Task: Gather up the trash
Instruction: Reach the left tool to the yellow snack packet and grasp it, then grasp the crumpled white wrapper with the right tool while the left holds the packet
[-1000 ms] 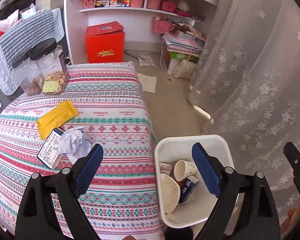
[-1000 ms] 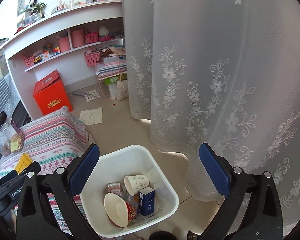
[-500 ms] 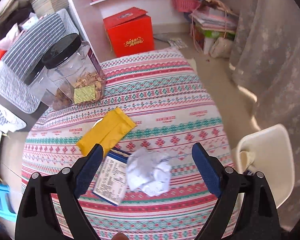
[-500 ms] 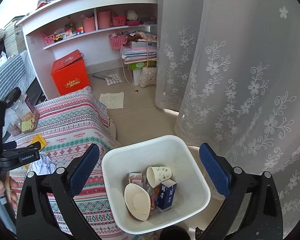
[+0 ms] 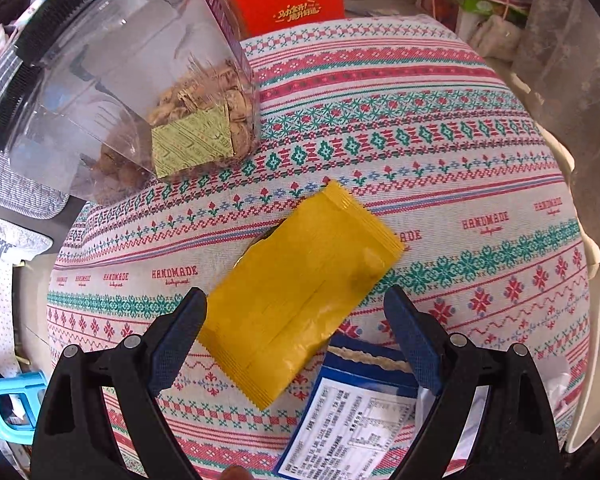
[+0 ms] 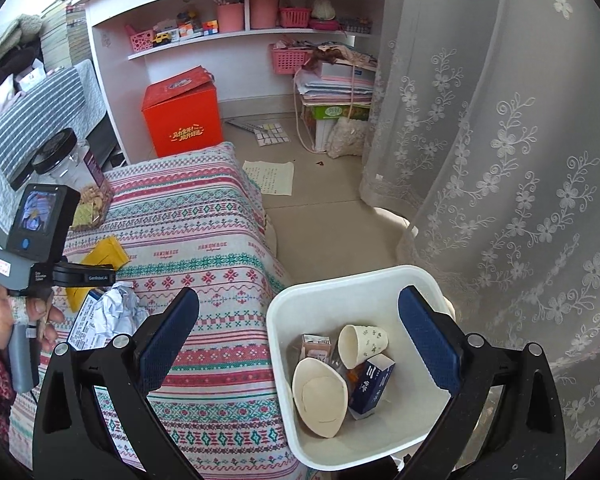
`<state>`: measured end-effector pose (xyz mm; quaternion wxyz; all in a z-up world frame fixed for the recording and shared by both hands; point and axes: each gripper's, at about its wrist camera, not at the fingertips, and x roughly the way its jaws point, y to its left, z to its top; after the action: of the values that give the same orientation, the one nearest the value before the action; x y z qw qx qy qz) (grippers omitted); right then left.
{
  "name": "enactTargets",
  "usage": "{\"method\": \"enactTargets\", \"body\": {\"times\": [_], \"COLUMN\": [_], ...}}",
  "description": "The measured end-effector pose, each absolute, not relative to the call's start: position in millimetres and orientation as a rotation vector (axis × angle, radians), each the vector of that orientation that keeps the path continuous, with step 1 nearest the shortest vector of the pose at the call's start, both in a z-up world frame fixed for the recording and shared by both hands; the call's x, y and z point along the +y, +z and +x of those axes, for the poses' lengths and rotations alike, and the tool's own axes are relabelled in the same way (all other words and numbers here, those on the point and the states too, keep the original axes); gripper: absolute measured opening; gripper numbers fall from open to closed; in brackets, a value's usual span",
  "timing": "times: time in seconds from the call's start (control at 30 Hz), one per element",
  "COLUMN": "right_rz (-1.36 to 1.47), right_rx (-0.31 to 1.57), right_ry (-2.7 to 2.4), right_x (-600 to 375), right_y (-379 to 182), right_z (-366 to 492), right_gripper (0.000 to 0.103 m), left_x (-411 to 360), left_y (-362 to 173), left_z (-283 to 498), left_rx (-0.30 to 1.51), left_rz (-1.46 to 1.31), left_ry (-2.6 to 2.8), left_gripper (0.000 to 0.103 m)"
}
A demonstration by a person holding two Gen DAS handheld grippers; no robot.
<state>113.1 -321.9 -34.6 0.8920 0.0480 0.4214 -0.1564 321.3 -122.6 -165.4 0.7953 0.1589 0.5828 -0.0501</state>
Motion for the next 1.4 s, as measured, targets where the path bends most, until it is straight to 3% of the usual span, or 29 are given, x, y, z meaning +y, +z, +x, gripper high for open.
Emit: {"method": "enactTargets", "body": {"times": [0.33, 0.47, 0.73, 0.9, 1.4], "right_rz": [0.046, 0.034, 0.012, 0.025, 0.037], "right_rx": [0.931, 0.955, 0.987, 1.025, 1.082], "right_ry": [-0.272, -0.260, -0.245, -0.211, -0.033], "right_x": [-292, -284, -272, -262, -181], "right_y": [-50, -57, -69, -79, -114], "right_z": [133, 139, 149, 160, 197], "right_gripper": [0.096, 0.096, 0.096, 0.096, 0.096], "left_x": [-103, -96, -99, -66, 97], "left_y": [-185, -187, -178, -164, -98], "left_z": [334, 331, 310, 304, 207], "left_rx": [1.249, 1.235, 1.188, 1.172, 1.138], "left_rz": [0.304, 0.279, 0.280, 0.204, -0.126], "left_ry": [-0.217, -0.256, -0.277, -0.221, 0.006], "left_gripper": [0.086, 0.079, 0.049, 0.022, 0.019]}}
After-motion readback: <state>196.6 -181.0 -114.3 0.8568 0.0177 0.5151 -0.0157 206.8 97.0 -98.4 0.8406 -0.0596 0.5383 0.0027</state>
